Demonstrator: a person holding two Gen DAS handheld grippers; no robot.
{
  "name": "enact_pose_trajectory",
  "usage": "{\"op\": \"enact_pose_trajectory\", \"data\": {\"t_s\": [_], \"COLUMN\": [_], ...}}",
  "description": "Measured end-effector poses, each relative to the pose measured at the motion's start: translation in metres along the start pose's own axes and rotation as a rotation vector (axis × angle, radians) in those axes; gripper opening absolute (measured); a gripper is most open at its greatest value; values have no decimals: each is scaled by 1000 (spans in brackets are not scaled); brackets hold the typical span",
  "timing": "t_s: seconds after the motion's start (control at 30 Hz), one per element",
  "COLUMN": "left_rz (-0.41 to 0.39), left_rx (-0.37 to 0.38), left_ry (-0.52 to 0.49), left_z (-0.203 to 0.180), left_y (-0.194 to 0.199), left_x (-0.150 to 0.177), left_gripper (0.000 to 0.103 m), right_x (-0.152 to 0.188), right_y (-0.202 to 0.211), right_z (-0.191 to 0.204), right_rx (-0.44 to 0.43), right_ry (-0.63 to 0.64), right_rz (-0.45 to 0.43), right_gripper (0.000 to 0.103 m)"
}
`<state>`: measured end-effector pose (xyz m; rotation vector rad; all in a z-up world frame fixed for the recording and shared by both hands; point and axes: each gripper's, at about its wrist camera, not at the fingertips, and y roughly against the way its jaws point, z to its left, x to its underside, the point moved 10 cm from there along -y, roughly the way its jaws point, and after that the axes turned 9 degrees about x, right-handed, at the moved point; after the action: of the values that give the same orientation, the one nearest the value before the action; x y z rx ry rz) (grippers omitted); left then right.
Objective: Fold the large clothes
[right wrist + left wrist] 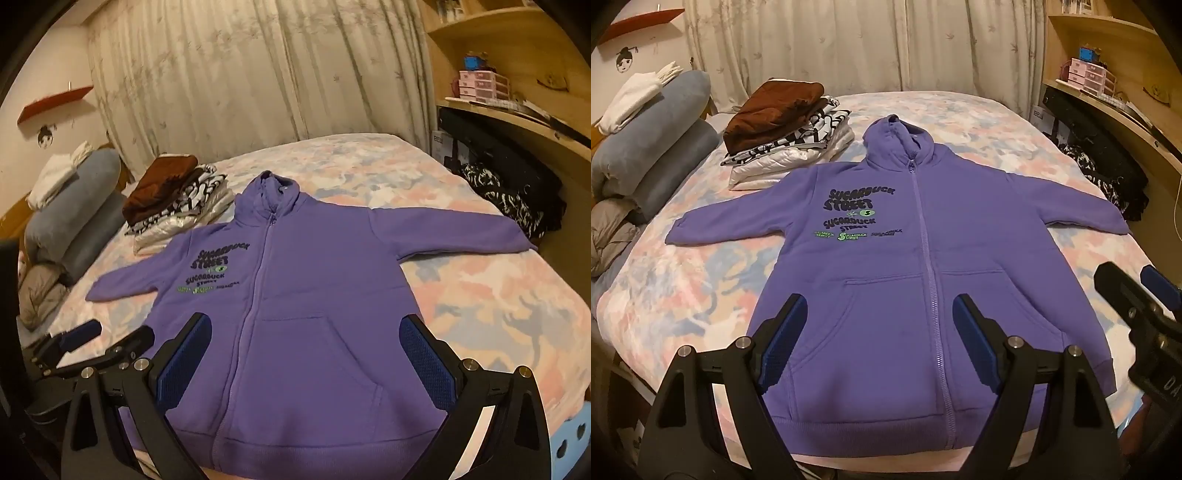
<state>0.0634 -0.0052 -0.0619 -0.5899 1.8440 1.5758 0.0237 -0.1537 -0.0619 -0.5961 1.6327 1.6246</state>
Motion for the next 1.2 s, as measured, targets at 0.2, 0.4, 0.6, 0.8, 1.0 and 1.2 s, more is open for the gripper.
{"op": "enact_pose_trajectory", "data": {"t_s": [0.2, 0.4, 0.6, 0.8, 1.0, 1.2], "left_rz": [23, 35, 34, 34, 40, 64], "left_rx": [19, 27, 27, 32, 41, 46], "left_ry": [8, 16, 17, 20, 29, 42], "left_z": [-1, 0, -1, -2, -5, -7], "left_y": [-3, -4, -3, -1, 2, -4], "left_x": [4, 6, 6, 9, 19, 22], "left_gripper": [79, 79, 79, 79, 79, 79], "right_x": [-1, 4, 13, 17, 20, 23], "right_y": [5, 7, 8, 13, 13, 10], "right_z": [-1, 3, 5, 8, 6, 5], "right_rx": [38, 43, 61, 77, 78, 77], "right_ry": [10, 15, 33, 46, 49, 53], "right_rz": [-13, 3, 15, 19, 30, 50], "right_gripper": [103, 103, 103, 103, 103, 103]}}
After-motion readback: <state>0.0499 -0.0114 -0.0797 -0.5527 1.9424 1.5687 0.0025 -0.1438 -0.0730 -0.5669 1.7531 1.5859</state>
